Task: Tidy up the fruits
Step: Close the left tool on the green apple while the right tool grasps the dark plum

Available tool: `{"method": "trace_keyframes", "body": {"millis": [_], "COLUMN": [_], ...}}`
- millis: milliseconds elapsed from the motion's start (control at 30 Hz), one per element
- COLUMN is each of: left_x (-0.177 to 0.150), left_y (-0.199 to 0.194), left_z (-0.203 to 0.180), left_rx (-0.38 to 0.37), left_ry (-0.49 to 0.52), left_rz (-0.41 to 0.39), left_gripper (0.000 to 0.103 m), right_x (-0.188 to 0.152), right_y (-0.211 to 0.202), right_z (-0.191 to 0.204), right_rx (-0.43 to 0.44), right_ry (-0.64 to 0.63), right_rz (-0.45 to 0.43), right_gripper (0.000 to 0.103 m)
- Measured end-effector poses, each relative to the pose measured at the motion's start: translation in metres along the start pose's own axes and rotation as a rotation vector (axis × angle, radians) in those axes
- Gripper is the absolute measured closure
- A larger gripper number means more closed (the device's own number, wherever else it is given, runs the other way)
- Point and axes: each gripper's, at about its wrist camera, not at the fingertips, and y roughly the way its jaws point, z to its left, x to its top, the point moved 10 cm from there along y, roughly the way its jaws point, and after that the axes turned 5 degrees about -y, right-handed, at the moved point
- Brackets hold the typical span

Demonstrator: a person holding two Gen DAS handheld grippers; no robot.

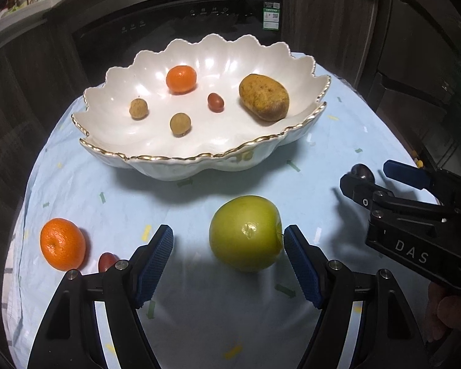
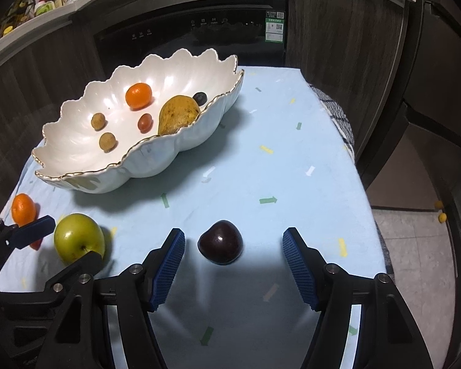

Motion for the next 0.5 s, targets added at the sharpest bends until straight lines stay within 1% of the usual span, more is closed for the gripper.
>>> {"method": "trace_keyframes", "body": {"millis": [100, 200, 267, 333, 400, 467, 500], "left_x": [0.001, 0.002, 0.002, 0.002, 0.002, 0.001, 0.000], "left_y": [0.002, 0.004, 0.005, 0.005, 0.005, 0.005, 0.005], "left_z": [0.000, -0.002, -0.004, -0.006, -0.008, -0.011, -0.012], "left_rx": [-0.004, -0.010, -0.014, -0.015, -0.016, -0.021, -0.014], "left_ry": [-0.008, -0.006, -0.006, -0.002, 0.004, 0.011, 0.016], "left_rz": [0.000, -0.003, -0.002, -0.003, -0.004, -0.002, -0.003], "left_gripper": [0.030, 0.034, 0.039, 0.043, 0.047, 0.055, 0.055], "right_x": [-0.001, -0.004, -0.004, -0.004, -0.004, -0.003, -0.003], "right_y": [0.004, 0.008, 0.007, 0.007, 0.007, 0.007, 0.007], "right_z": [0.001, 0.002, 0.002, 0.001, 0.000, 0.002, 0.003], "right_rx": [0.006, 0.006, 0.002, -0.005, -0.004, 0.000, 0.005], "right_ry": [0.001, -0.002, -0.004, -0.007, -0.011, -0.015, -0.016], "right_rz": [0.006, 0.016, 0.009, 0.002, -0.005, -0.009, -0.010], "right_gripper": [0.037, 0.044, 0.047, 0.053, 0.057, 0.064, 0.071]}}
